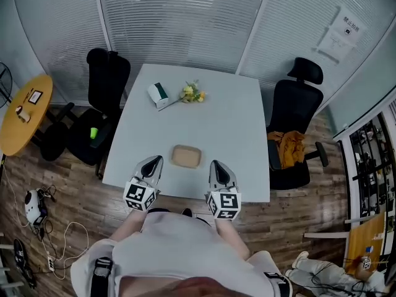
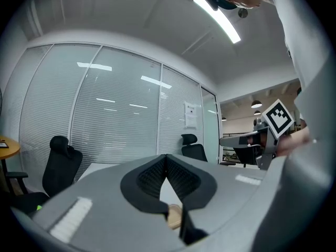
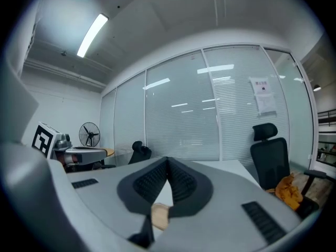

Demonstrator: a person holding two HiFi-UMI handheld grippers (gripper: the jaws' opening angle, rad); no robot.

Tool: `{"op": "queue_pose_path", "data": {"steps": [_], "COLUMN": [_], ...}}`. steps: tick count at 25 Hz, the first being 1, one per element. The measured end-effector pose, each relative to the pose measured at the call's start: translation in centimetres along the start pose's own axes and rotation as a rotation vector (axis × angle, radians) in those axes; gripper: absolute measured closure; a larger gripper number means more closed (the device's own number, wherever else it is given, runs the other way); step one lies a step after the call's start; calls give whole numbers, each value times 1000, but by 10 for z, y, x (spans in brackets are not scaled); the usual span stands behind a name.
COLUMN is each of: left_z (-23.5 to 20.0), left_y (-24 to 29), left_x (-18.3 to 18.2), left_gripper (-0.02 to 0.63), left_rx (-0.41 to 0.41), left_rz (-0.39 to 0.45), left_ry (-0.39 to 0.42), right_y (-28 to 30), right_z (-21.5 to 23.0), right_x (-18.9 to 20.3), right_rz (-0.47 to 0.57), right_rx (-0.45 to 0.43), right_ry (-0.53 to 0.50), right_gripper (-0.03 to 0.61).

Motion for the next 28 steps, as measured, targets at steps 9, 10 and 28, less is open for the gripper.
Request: {"op": "queue_pose_path", "data": {"steps": [9,10,28], "left_z": [-19,-22,-68], "left_y": [38,42,54], "left_x": [2,2,21], "left_gripper": [603,604,604], "left_rx": [23,31,108], "left_rz": [-11,-12,-75], "left_ry": [-15,-16,-71], "right_y": [30,33,66], "right_z": [33,32,5], "right_x": [-6,-7,11], "right_rz": [-6,-6,-94], "right_rx": [67,74,142], "right_ry": [15,18,40], "right_gripper": [572,572,572]}}
Point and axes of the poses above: the fingertips, and each gripper's own axes: y forward along the fingers, z to its right, x out of its underside, the point moved 1 cm from there along -y, backward along the fingers, and after that the axes turned 1 degree about y, right-handed, at the moved point
